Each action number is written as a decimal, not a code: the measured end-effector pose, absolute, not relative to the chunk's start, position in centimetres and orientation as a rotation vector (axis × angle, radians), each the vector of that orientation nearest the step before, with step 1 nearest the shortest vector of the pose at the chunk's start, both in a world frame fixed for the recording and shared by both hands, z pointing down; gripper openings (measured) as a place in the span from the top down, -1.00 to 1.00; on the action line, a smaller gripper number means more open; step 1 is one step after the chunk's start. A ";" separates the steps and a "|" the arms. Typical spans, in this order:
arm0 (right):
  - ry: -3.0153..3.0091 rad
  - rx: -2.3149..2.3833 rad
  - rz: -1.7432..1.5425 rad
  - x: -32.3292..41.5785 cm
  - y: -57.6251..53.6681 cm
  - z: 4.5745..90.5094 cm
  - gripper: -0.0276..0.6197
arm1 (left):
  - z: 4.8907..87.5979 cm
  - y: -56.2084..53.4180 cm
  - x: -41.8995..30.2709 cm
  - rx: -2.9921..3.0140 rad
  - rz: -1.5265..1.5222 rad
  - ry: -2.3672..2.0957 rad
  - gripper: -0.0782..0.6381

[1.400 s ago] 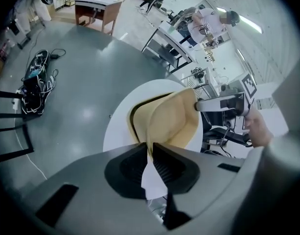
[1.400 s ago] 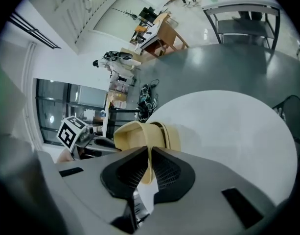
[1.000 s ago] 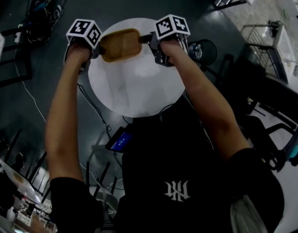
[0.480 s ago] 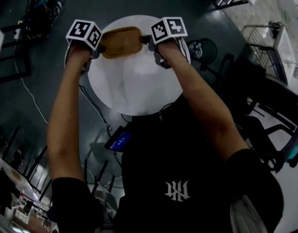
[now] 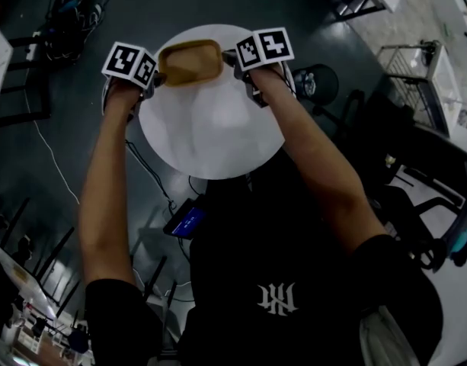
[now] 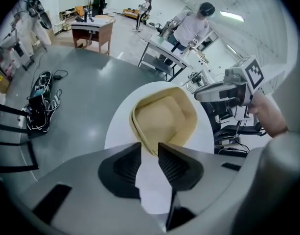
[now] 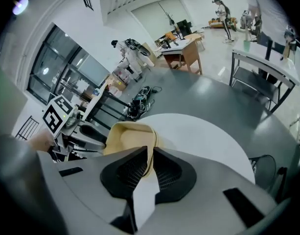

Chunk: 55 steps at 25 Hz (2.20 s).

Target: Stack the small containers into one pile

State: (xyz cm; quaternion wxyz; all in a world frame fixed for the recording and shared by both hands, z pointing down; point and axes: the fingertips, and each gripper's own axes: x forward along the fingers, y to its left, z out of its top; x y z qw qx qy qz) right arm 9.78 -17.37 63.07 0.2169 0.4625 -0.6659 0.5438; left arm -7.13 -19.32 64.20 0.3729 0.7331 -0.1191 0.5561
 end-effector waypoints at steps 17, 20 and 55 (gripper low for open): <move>-2.705 1.177 0.976 5.7 -14.9 39.9 0.75 | 46.9 -16.4 -3.5 2.459 0.536 -0.471 0.77; -2.926 1.060 0.813 4.4 -13.0 33.7 0.76 | 40.3 -15.0 -2.8 2.642 0.345 -0.479 0.77; -3.380 0.558 0.612 0.1 22.8 28.4 0.78 | 29.3 24.0 -3.5 2.926 0.030 -0.376 0.77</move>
